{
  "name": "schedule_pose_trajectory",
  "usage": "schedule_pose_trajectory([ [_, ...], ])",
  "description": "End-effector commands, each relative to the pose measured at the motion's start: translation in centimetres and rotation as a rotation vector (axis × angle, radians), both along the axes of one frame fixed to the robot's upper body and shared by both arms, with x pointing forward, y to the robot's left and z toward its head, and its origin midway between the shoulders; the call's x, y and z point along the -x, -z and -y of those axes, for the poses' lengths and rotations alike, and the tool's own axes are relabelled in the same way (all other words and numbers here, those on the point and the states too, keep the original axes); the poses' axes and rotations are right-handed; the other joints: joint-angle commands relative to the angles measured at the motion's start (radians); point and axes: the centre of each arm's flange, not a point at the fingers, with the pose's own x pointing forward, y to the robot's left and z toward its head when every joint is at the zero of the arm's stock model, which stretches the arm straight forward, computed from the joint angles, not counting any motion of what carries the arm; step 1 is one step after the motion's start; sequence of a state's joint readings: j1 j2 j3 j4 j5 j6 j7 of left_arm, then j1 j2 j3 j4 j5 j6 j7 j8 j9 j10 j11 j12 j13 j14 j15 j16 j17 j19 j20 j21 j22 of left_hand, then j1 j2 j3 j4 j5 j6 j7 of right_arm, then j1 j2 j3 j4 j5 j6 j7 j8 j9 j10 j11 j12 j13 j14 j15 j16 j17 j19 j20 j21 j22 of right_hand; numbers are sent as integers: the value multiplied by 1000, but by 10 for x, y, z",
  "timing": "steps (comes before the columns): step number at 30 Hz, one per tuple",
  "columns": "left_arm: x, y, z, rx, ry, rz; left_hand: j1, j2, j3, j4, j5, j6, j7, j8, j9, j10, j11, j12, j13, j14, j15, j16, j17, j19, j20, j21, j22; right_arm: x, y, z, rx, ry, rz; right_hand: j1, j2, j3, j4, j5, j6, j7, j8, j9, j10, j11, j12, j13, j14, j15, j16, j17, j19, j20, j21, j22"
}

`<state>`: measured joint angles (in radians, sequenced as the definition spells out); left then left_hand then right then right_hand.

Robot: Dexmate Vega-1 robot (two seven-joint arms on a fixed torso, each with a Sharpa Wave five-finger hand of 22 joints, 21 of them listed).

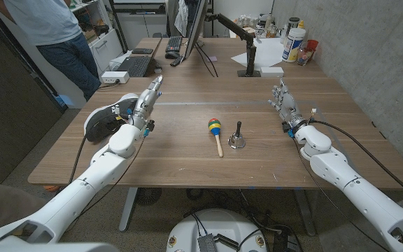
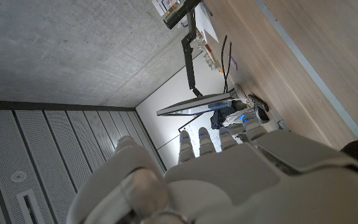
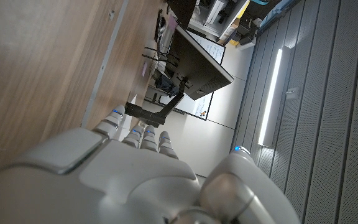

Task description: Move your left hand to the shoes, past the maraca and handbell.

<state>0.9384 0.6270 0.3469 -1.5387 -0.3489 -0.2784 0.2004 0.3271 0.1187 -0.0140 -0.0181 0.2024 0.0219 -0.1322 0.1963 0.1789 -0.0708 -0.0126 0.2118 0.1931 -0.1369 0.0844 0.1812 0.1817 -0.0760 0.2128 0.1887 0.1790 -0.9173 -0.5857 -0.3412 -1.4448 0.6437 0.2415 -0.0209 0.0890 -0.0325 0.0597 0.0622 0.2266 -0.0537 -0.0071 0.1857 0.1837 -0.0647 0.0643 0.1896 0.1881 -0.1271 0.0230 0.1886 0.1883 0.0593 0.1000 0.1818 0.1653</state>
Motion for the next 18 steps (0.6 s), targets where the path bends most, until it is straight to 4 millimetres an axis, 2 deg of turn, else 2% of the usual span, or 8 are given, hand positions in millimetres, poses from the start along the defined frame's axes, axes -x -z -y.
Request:
schedule_pose_trajectory([
  [1, 13, -4, -4, -60, -112, 39, 17, 0, 8, -6, -5, 12, 3, 7, 3, -9, 0, 0, 4, -9, -2, 1, 3, -8, 2, 0, 2, 1, 1, 1, 1, 5, 1, 4, 1, -1, -5, 5, -8, 6, 8, 5, -5, 7, 5, 4, -8, 1, 4, 5, -7, -1, 1, 3],
  [18, 38, -10, -4, -131, -310, 119, 41, 7, 23, -22, -12, 32, 6, 10, 3, 3, 1, 6, 4, -3, -2, 7, 3, -9, 1, 3, 3, 0, 1, -2, 11, -4, -4, 4, 3, -3, -5, 5, -9, 5, 8, 5, -9, 8, 4, 4, -14, 6, 4, 5, -11, 2, 1, 3],
])
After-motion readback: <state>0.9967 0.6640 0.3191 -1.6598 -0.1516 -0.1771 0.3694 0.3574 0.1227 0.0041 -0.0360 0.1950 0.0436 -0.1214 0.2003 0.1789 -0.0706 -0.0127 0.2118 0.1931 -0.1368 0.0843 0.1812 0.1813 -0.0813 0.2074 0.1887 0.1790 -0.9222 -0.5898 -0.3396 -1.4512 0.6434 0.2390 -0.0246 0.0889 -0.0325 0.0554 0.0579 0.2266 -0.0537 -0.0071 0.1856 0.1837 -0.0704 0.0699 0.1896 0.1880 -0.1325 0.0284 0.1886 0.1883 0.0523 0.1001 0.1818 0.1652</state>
